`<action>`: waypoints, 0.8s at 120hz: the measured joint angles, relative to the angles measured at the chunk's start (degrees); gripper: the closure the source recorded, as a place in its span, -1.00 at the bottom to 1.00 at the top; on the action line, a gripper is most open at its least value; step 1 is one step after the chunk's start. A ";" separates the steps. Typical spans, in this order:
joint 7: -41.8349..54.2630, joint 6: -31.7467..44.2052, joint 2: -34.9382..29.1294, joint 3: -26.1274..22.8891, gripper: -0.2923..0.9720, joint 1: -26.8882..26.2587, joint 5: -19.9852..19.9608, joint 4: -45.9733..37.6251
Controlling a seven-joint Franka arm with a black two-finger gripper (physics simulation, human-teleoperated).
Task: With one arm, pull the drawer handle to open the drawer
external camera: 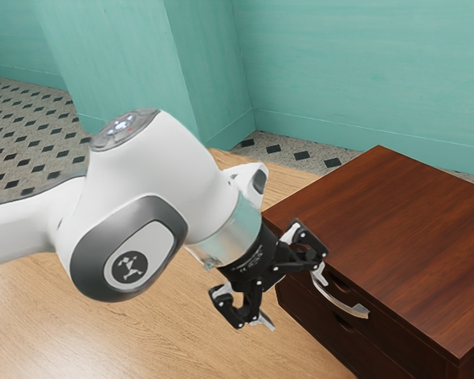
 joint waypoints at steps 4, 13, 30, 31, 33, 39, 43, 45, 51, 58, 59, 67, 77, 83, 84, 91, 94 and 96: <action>-0.13 0.28 0.03 -0.11 -0.49 -0.22 -0.03 -0.27; -0.40 0.89 0.21 -0.21 -0.49 -0.42 -0.06 -0.61; -0.82 1.98 1.16 -0.24 -0.49 -0.41 -0.09 -0.76; -0.85 2.02 1.20 -0.24 -0.49 -0.42 -0.09 -0.77; -0.89 2.11 1.25 -0.24 -0.49 -0.43 -0.10 -0.80; -1.01 2.33 1.38 -0.24 -0.49 -0.45 -0.29 -0.83; -1.09 2.45 1.44 -0.24 -0.49 -0.46 -0.42 -0.88; -1.13 2.51 1.48 -0.24 -0.49 -0.46 -0.47 -0.90; -1.23 2.67 1.60 -0.24 -0.48 -0.45 -0.58 -0.93; -1.34 2.83 1.66 -0.24 -0.47 -0.45 -0.70 -0.94; -1.36 2.84 1.67 -0.24 -0.47 -0.45 -0.71 -0.94; -1.47 2.97 1.69 -0.24 -0.44 -0.46 -0.79 -0.94; -1.59 3.08 1.67 -0.24 -0.36 -0.48 -0.84 -0.94; -1.66 3.10 1.62 -0.25 -0.29 -0.51 -0.87 -0.90; -1.67 3.11 1.62 -0.27 -0.27 -0.51 -0.88 -0.89; -1.74 3.13 1.57 -0.29 -0.16 -0.55 -0.87 -0.86; -1.76 3.14 1.51 -0.27 -0.11 -0.57 -0.85 -0.86; -1.76 3.14 1.47 -0.28 -0.07 -0.57 -0.84 -0.86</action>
